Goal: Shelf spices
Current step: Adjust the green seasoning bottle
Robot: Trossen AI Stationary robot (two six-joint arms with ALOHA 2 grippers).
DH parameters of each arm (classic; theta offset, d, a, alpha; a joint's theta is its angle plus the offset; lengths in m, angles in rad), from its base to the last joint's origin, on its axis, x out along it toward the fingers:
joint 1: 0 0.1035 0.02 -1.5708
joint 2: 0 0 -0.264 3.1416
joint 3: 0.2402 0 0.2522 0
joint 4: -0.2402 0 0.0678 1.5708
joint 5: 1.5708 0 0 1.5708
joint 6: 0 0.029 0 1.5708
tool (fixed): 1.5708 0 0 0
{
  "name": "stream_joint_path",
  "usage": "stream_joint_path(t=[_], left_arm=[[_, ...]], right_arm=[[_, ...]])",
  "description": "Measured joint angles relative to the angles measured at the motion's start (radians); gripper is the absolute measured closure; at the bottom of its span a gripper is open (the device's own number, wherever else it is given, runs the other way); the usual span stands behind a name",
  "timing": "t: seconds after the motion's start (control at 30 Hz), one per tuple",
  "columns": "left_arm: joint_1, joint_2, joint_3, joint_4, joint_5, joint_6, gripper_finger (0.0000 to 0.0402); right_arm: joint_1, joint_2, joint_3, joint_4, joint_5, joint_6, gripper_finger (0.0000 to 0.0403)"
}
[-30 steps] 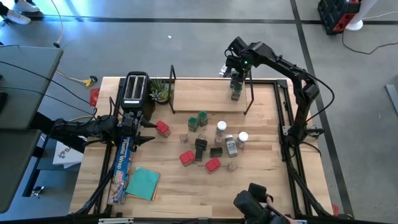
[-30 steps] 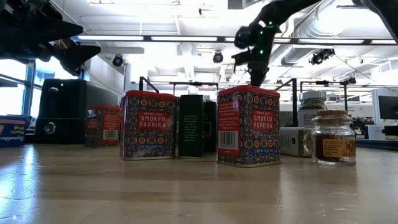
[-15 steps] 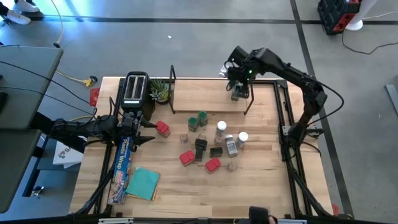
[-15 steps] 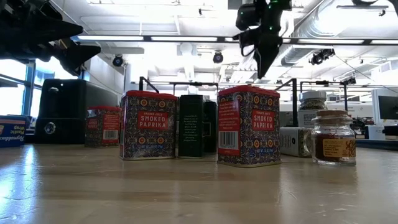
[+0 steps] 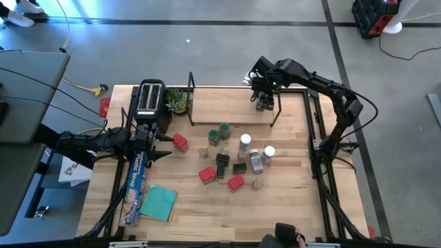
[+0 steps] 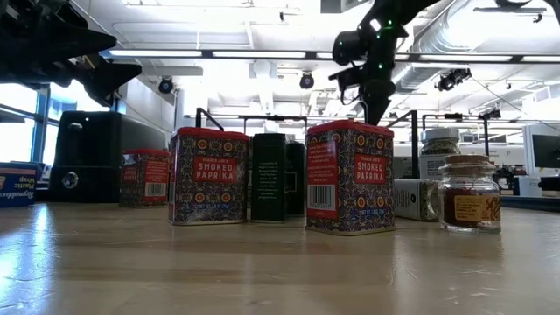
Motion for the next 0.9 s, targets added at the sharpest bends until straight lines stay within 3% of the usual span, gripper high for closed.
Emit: stream_joint_path(t=[0.4, 0.53, 0.7, 0.9], left_arm=[[0.000, 0.000, 0.000, 0.000, -0.001, 0.000, 0.0133], [0.000, 0.000, 0.000, 0.000, -0.002, 0.000, 0.0133], [0.000, 0.000, 0.000, 0.000, -0.002, 0.000, 0.0133], [0.000, 0.000, 0.000, 0.000, -0.002, -0.001, 0.0133]], right_arm=[[-0.017, 0.000, -0.058, 0.076, -0.052, -0.001, 0.0140], [-0.020, 0.000, -0.058, 0.096, -0.066, 0.000, 0.0158], [-0.024, 0.000, -0.058, 0.096, -0.087, -0.021, 0.0210], [-0.021, 0.000, -0.058, 0.098, -0.088, -0.145, 0.0215]])
